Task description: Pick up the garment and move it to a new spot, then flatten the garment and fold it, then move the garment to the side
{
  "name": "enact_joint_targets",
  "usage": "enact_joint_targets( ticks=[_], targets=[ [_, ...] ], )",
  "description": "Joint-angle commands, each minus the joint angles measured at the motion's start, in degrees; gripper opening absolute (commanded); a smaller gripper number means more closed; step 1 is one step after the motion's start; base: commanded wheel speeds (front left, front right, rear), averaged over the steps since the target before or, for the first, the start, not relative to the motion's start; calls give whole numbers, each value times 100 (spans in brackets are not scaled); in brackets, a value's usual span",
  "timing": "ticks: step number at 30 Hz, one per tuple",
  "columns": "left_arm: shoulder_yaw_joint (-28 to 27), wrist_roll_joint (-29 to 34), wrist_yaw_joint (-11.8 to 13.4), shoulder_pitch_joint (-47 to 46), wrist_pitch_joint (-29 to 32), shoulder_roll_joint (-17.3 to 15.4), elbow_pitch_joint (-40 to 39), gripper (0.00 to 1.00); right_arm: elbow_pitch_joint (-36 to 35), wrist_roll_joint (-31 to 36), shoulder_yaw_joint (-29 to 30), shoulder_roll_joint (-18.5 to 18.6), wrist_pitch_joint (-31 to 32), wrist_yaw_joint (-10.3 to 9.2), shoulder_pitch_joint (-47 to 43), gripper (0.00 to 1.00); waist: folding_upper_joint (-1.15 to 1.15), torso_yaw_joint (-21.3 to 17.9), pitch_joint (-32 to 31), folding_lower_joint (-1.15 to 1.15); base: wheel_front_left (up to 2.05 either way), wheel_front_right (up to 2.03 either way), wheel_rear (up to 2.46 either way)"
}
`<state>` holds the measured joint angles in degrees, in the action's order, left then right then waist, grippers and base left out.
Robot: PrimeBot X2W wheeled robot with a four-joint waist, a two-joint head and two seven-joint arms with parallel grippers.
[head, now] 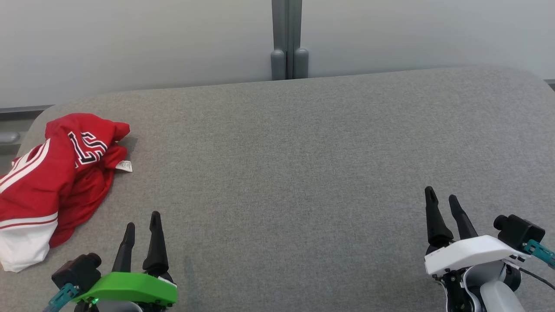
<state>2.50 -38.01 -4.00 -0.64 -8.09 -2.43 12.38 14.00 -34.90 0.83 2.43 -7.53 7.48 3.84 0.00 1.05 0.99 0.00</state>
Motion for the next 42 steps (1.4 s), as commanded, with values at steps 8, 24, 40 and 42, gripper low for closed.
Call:
enact_joint_targets(
  ticks=[8, 24, 40, 42],
  targets=[
    [39, 570, 53, -56, -149, -52, -101, 100, -91, 560, -47, 36, -144, 1, 137, 100, 0, 8, 29, 0, 0, 0, 0],
    [103, 1304, 134, -53, -362, -58, -82, 100, -99, 1308, -120, 44, -337, 2, 159, 100, 0, 54, 69, 0, 0, 0, 0],
    [142, 1904, 164, -62, -545, -61, -140, 100, -92, 1952, -196, 50, -538, 2, 191, 100, 0, 68, 127, 0, 0, 0, 0],
    [148, 1967, 168, -68, -569, -62, -142, 100, -97, 2029, -206, 51, -557, 2, 207, 100, 0, 71, 135, 0, 0, 0, 0]
  ],
)
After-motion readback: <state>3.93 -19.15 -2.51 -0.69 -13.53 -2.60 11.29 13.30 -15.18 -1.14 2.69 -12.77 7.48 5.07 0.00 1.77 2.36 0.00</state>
